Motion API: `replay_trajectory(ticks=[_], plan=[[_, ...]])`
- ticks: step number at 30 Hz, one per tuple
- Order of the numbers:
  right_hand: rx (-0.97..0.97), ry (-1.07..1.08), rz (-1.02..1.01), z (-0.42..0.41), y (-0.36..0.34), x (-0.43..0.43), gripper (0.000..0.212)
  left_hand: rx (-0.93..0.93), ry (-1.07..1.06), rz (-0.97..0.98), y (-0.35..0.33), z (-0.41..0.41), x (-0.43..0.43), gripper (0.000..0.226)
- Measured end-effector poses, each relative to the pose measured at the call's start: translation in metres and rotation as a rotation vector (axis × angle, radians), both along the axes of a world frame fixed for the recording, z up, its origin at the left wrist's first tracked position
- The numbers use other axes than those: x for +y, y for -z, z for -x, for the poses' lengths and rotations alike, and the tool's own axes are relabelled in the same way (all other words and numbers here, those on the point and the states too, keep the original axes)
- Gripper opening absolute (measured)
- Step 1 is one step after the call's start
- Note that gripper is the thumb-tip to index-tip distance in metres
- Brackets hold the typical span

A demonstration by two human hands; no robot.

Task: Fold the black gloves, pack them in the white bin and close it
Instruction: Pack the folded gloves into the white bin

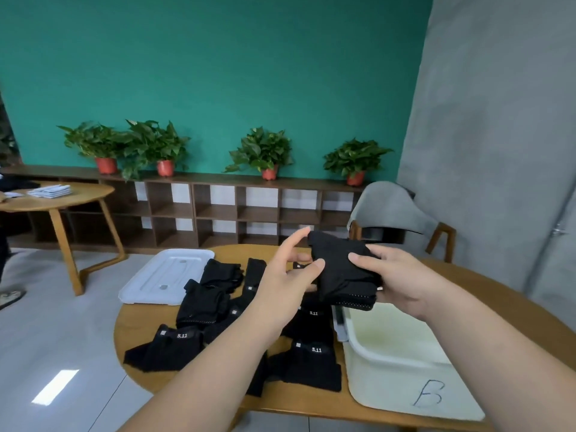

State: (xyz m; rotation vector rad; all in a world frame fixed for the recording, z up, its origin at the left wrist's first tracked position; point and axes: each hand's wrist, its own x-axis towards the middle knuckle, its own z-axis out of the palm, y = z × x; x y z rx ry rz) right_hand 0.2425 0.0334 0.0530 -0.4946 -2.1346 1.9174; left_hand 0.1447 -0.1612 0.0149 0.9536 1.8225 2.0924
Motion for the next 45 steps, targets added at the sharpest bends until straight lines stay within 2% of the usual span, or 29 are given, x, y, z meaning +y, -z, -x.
replay_trajectory(ticks=[3,9,12,15,19,21,24,27,32,37,40,43,45], plan=[[-0.047,0.033,0.014,-0.022,0.005,0.024,0.025,0.027,0.006,0.042,0.016,-0.006,0.016,0.064],[-0.168,0.128,-0.039,-0.047,0.023,0.061,0.027,0.205,-0.019,0.294,0.058,-0.012,0.040,0.077],[-0.251,0.164,-0.125,-0.047,0.035,0.070,0.023,0.307,-0.016,0.366,0.075,-0.012,0.045,0.069],[-0.341,0.182,-0.212,-0.039,0.050,0.071,0.025,0.330,-0.027,0.342,0.080,-0.014,0.045,0.059],[-0.478,0.111,-0.287,-0.024,0.068,0.063,0.018,0.340,-0.030,0.322,0.083,-0.011,0.044,0.057],[-0.625,0.007,-0.427,-0.020,0.074,0.059,0.020,0.346,-0.035,0.323,0.083,-0.010,0.045,0.058],[-0.864,-0.154,-0.804,-0.017,0.080,0.058,0.031,0.330,-0.024,0.303,0.087,-0.009,0.046,0.055],[-0.940,-0.179,-0.991,-0.015,0.083,0.058,0.035,0.298,-0.017,0.275,0.092,-0.007,0.047,0.052],[-0.893,-0.186,-0.882,-0.011,0.090,0.065,0.033,0.275,-0.019,0.246,0.096,-0.008,0.049,0.049],[-0.734,-0.078,-0.800,-0.013,0.089,0.071,0.034,0.258,-0.019,0.247,0.098,-0.010,0.049,0.047],[-0.588,0.002,-0.879,-0.012,0.079,0.075,0.031,0.247,-0.032,0.246,0.098,-0.011,0.049,0.047],[-0.401,0.051,-0.728,-0.008,0.057,0.067,0.019,0.239,-0.031,0.241,0.098,-0.010,0.049,0.048],[-0.273,0.065,-0.733,-0.001,0.041,0.058,0.017,0.240,-0.034,0.236,0.096,-0.009,0.048,0.046]])
